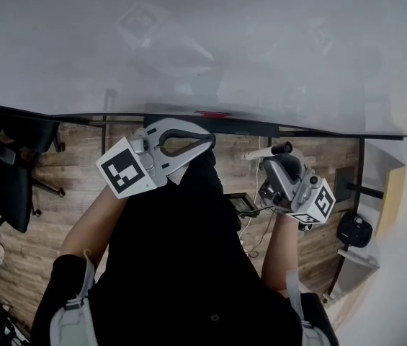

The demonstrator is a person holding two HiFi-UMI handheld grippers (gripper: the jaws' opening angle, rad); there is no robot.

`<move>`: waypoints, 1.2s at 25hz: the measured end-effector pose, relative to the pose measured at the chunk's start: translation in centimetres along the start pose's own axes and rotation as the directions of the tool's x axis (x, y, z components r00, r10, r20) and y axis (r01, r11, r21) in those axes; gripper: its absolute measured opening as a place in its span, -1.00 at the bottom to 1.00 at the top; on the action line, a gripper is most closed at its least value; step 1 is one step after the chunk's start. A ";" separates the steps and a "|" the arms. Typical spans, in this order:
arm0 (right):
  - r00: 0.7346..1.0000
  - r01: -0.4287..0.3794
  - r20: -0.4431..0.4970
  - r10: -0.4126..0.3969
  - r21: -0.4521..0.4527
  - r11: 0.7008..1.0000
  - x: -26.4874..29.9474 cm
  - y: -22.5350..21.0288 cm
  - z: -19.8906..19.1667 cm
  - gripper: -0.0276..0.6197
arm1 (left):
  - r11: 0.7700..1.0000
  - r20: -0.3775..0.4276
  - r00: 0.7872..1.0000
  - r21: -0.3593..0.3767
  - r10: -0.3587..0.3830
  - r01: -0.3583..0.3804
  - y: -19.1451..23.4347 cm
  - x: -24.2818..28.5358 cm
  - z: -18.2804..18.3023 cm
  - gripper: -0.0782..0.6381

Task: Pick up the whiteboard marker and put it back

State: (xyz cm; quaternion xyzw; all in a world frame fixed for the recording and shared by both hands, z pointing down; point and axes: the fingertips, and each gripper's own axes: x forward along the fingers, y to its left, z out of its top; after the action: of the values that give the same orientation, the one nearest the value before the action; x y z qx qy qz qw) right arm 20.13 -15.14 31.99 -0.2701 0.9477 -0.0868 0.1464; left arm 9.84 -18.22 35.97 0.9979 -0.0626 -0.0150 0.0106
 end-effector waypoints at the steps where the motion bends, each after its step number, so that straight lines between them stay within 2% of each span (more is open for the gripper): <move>1: 1.000 0.016 -0.021 -0.017 -0.026 1.000 0.1 -0.2 0.0 -0.71 | 1.000 -0.001 1.000 -0.005 0.000 0.000 0.1 0.1 0.0 -0.76; 6: 0.986 0.098 -0.120 -0.118 -0.163 0.982 0.7 -1.3 -0.6 -0.71 | 1.000 -0.020 1.000 0.000 -0.008 0.008 0.3 0.4 -0.5 -0.76; 10: 0.954 0.136 -0.218 -0.205 -0.296 0.945 0.8 -2.4 -1.9 -0.71 | 1.000 -0.021 1.000 -0.005 -0.008 0.008 0.3 0.5 -0.6 -0.76; 14: 0.913 0.112 -0.319 -0.256 -0.408 0.906 1.0 -3.2 -3.6 -0.71 | 1.000 -0.036 0.999 -0.008 -0.010 0.010 0.2 0.6 -0.9 -0.76; 20: 0.854 0.060 -0.421 -0.305 -0.503 0.862 2.7 -3.6 -7.1 -0.71 | 0.999 -0.031 0.999 -0.033 0.014 -0.015 0.4 0.1 -1.4 -0.76; 21: 0.838 0.035 -0.451 -0.308 -0.518 0.854 2.5 -3.8 -8.0 -0.71 | 0.999 -0.029 0.999 -0.035 0.016 -0.017 0.4 0.0 -1.4 -0.76; 22: 0.810 -0.002 -0.496 -0.313 -0.536 0.844 2.2 -4.1 -9.0 -0.71 | 0.999 -0.029 0.999 -0.034 0.017 -0.018 0.4 -0.1 -1.4 -0.76; 24: 0.739 -0.076 -0.587 -0.330 -0.560 0.825 1.5 -4.9 -11.1 -0.71 | 0.999 -0.033 0.999 -0.034 0.019 -0.020 0.6 -0.1 -1.4 -0.76; 25: 0.714 -0.097 -0.614 -0.338 -0.564 0.820 1.3 -5.3 -12.0 -0.71 | 0.999 -0.034 0.999 -0.035 0.021 -0.022 0.7 -0.1 -1.5 -0.76; 27: 0.678 -0.129 -0.649 -0.346 -0.568 0.813 1.0 -5.7 -13.3 -0.71 | 0.999 -0.039 0.999 -0.038 0.025 -0.026 0.7 -0.2 -1.6 -0.76; 30: 0.642 -0.168 -0.683 -0.349 -0.569 0.805 0.7 -6.2 -15.2 -0.71 | 0.999 -0.042 0.999 -0.041 0.028 -0.030 0.4 -0.3 -1.6 -0.76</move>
State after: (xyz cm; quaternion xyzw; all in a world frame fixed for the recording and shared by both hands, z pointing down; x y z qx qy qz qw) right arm 17.65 -19.41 47.67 -0.2890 0.8815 0.0962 -0.3607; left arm 9.53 -18.55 37.54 0.9965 -0.0765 0.0045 0.0330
